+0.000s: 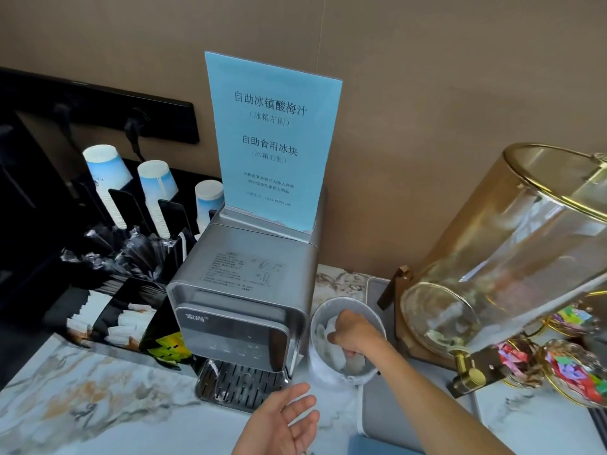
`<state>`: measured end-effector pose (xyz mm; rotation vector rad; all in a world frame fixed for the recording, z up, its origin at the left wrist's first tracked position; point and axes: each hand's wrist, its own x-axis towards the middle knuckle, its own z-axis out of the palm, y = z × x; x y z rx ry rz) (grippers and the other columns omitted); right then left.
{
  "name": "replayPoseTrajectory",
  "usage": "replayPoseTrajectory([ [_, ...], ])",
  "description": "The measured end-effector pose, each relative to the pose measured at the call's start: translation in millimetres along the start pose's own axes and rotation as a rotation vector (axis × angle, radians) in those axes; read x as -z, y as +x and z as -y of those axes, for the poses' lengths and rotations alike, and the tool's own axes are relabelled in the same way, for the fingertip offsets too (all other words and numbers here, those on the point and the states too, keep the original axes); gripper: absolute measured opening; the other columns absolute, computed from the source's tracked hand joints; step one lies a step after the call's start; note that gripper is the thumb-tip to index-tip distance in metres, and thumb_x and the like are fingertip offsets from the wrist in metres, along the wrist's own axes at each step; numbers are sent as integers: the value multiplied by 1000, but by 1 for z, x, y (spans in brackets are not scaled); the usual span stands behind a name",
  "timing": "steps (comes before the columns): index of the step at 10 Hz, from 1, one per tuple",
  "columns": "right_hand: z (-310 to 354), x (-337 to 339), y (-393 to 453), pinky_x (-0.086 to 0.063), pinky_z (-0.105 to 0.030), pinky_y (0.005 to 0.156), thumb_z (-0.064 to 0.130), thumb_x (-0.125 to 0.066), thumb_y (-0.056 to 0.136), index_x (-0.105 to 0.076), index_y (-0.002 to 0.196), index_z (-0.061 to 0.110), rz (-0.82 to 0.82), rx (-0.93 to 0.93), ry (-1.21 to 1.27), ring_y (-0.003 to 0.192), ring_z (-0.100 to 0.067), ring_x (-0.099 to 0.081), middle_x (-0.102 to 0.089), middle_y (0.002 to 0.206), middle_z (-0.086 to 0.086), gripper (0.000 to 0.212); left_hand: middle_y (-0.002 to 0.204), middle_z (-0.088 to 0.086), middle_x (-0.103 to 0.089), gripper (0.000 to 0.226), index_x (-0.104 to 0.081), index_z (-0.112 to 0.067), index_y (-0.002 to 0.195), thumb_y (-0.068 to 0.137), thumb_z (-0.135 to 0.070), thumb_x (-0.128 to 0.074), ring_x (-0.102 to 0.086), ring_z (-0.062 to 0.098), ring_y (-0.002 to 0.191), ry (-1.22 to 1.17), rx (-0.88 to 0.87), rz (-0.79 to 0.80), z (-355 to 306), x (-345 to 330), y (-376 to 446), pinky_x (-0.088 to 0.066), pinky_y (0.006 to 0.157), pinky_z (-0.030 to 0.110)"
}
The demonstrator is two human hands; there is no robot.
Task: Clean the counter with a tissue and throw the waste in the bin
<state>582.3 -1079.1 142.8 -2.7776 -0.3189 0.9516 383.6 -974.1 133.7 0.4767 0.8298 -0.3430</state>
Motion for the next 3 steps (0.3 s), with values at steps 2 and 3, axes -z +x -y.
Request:
replayPoseTrajectory([
  [2, -5, 12, -23, -34, -20, 34, 35, -52, 97, -61, 76, 10, 89, -12, 449, 34, -11, -51, -63, 64, -3, 33, 94, 20, -65, 43, -72, 5, 106, 70, -19, -71, -65, 34, 66, 38, 1, 22, 7, -10, 1, -58, 49, 34],
  [3, -17, 15, -45, -33, -19, 34, 28, -52, 98, -64, 82, 10, 13, 58, 689, 37, -11, -51, -64, 72, -4, 28, 87, 17, -69, 40, -73, 3, 102, 68, -19, -71, -65, 32, 65, 34, -25, 21, 10, -22, 0, -58, 49, 32],
])
